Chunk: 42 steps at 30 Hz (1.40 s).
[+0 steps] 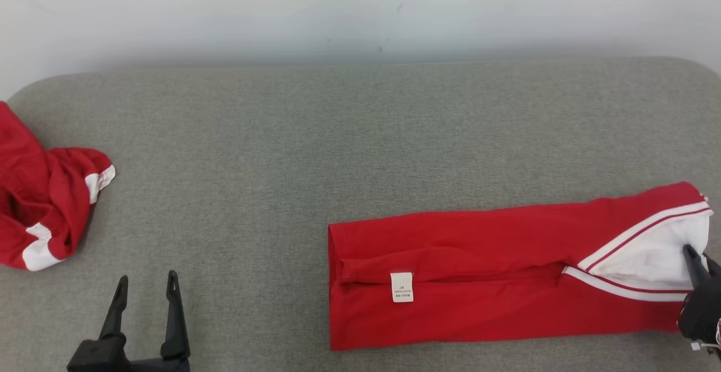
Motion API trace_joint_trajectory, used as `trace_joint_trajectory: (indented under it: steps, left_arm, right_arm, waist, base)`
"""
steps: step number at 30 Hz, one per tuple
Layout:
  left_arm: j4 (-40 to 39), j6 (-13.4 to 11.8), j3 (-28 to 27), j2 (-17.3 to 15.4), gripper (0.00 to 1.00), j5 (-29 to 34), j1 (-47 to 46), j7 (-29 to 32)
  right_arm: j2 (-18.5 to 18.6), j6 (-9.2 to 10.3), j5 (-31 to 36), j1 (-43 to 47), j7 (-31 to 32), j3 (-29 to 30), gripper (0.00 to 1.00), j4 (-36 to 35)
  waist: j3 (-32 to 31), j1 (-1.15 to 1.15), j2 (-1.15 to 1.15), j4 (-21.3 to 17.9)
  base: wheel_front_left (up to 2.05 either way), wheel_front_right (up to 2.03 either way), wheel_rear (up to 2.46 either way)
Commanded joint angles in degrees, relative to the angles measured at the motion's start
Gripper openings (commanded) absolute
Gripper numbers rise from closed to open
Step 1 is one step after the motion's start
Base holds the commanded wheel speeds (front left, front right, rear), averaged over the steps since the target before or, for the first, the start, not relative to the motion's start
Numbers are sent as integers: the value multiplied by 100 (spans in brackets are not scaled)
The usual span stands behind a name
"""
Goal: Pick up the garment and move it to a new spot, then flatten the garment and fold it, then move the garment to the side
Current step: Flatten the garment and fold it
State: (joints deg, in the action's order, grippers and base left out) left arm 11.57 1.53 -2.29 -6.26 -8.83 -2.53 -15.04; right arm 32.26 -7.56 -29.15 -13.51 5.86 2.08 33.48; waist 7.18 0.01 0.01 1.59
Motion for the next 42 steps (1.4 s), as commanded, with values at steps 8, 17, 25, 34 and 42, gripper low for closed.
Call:
trace_joint_trajectory:
  steps: [8,17,25,34,42]
  left_arm:
    - [24,63,-161,81,100,128,110,-19]
    - [39,135,-179,137,100,174,9,-20]
    - [112,209,-126,198,100,231,-78,-19]
    - [199,263,-35,263,100,267,-207,-19]
    - [271,274,-14,302,100,246,-277,-19]
  right_arm:
    - [-413,16,52,130,332,-280,0,-1323]
    - [-912,15,-50,371,805,-896,0,-2922]
    - [-1416,15,-125,271,1024,-1809,0,-3435]
    - [-1827,15,80,-91,981,-2547,0,-2807]
    - [-2139,15,177,-362,558,-2906,0,-1858]
  waist:
    - [-62,-1,-1,-284]
    - [-44,-1,-1,-278]
    - [-15,-1,-1,38]
    - [50,-1,-1,430]
    - [110,-1,-1,591]
  base:
    - [0,0,0]
    - [0,0,0]
    - [0,0,0]
    - [0,0,0]
    - [0,0,0]
